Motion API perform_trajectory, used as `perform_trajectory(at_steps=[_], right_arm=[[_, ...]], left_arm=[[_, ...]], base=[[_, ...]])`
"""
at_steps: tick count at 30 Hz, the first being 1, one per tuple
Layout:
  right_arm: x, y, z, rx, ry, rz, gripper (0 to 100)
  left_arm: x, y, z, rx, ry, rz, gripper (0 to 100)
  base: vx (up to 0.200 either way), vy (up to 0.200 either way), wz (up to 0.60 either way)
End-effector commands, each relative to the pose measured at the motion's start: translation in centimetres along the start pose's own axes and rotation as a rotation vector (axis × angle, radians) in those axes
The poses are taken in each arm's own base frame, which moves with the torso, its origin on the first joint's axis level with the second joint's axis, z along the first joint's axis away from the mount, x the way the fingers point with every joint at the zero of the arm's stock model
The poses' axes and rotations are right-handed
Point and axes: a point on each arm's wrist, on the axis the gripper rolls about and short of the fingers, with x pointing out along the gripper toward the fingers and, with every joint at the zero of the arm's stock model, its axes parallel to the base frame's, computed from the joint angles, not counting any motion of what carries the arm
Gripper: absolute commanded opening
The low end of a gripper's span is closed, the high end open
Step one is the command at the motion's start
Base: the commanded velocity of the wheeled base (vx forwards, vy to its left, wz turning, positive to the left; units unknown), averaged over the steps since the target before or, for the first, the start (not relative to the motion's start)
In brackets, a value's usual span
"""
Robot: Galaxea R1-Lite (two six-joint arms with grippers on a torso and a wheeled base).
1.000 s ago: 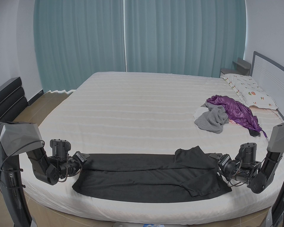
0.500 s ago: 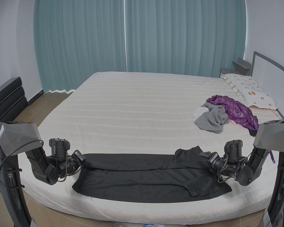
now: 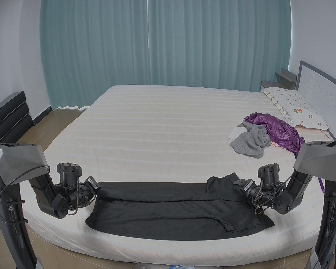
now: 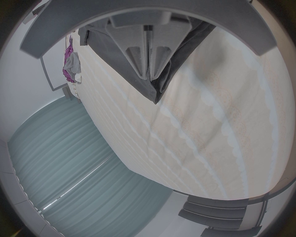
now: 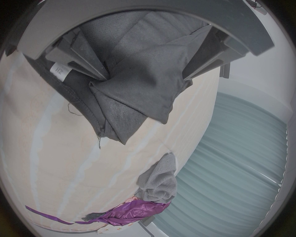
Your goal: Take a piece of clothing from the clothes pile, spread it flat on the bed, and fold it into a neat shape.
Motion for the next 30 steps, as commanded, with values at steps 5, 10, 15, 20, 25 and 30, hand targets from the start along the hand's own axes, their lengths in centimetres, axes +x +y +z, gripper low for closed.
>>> perform_trajectory(at_steps=[5,10,15,20,25,30], right_arm=[[-2.2,1.6,0.6,-0.006,-0.020,0.047,100],[-3.0,2.3,-0.1,0.022,0.003,0.059,100],[-2.7,2.1,-1.1,0.045,0.035,0.045,100],[-1.4,1.2,-1.8,0.047,0.055,0.005,100],[-0.5,1.0,-1.3,0.059,0.038,-0.003,100],[-0.2,0.7,-0.9,0.069,0.014,-0.021,100]], left_arm=[[0.0,-0.1,0.0,0.001,0.000,-0.003,0],[-0.1,-0.1,0.0,0.001,-0.001,-0.004,0],[-0.1,-0.1,0.0,0.001,-0.002,-0.005,0],[-0.1,-0.1,0.0,0.001,-0.001,-0.004,0],[-0.1,-0.1,0.0,0.001,-0.001,-0.004,0],[-0.1,-0.1,0.0,0.001,-0.002,-0.005,0]], base=[[0.000,0.000,0.00],[0.000,0.000,0.00],[0.000,0.000,0.00],[0.000,0.000,0.00],[0.000,0.000,0.00],[0.000,0.000,0.00]])
